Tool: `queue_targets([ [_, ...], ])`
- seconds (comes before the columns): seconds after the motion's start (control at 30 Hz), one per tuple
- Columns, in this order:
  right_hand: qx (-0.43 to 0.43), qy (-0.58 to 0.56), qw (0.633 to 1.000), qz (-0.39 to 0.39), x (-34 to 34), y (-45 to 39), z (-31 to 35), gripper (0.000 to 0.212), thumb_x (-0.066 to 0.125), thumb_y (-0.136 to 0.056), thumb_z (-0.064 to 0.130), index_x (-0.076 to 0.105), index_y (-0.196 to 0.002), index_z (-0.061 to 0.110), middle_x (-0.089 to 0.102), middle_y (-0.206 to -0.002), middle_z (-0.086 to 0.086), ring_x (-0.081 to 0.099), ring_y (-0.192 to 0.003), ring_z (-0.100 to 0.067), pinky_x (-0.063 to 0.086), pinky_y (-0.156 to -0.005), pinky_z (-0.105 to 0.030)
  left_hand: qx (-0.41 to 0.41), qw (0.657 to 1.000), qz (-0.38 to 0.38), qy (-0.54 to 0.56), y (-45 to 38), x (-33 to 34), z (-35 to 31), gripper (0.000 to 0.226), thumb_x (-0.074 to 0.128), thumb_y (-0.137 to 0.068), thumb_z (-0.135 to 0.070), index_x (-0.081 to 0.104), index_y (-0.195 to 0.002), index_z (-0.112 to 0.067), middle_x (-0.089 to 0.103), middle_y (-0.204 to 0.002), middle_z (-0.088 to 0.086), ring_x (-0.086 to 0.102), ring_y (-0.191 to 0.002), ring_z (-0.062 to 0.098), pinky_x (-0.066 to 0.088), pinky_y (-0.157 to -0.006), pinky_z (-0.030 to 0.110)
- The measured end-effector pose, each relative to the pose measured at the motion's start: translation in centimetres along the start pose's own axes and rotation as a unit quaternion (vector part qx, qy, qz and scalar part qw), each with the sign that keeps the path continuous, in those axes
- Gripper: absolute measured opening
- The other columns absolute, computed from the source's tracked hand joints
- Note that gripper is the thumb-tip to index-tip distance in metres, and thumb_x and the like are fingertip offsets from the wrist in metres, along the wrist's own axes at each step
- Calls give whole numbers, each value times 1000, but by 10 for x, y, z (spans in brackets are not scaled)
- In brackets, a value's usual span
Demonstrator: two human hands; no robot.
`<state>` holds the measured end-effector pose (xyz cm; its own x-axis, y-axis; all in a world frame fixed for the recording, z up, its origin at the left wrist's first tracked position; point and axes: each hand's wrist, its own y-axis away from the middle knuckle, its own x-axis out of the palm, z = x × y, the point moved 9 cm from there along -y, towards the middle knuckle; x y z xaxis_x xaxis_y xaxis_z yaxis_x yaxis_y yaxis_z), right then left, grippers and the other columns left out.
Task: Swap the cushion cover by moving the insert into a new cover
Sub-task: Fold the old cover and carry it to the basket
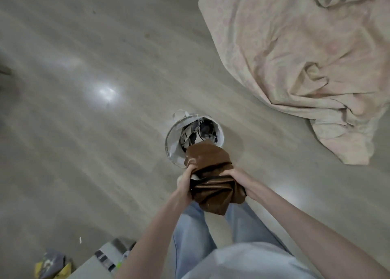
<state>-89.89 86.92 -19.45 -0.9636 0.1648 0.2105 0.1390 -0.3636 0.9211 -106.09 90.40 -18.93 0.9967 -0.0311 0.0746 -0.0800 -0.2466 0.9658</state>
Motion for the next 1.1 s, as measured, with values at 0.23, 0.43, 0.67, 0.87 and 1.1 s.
queue_targets([
  [0.23,19,-44,998,-49,12,-69,6,59,73,-71,27,54,-124,12,66,-113,-15,67,-99,-30,54,-92,-46,-8,1000,3,-13,-82,-26,-27,41,62,-81,-46,73,-102,-13,71,-102,17,68,-93,32,56,-81,41],
  [0.43,48,-60,992,-99,20,-146,17,34,64,-77,24,64,-109,11,70,-104,-18,68,-93,-34,55,-88,-46,-40,998,38,-40,-161,-46,-50,52,57,-84,-53,70,-111,-11,70,-109,20,66,-102,35,54,-85,43],
  [0.67,66,-108,984,-122,30,-247,33,29,60,-84,24,65,-108,8,69,-102,-19,67,-92,-34,54,-86,-42,-79,994,15,-74,-269,-71,-91,43,63,-78,-53,79,-83,-14,75,-83,16,74,-70,29,57,-54,33],
  [0.87,81,-101,974,-186,18,-324,44,17,54,-82,27,63,-88,13,65,-85,-14,61,-78,-31,49,-70,-34,-80,991,-31,-103,-345,-88,-122,60,63,-67,-61,69,-104,-14,75,-89,13,73,-76,30,59,-64,38],
  [1.1,-28,-29,965,-260,-18,-347,40,27,51,-88,8,66,-106,21,62,-117,-4,55,-97,-13,43,-75,-14,152,942,-203,-221,-402,-160,-164,31,61,-87,-16,57,-116,-8,59,-120,19,56,-113,36,46,-94,40],
])
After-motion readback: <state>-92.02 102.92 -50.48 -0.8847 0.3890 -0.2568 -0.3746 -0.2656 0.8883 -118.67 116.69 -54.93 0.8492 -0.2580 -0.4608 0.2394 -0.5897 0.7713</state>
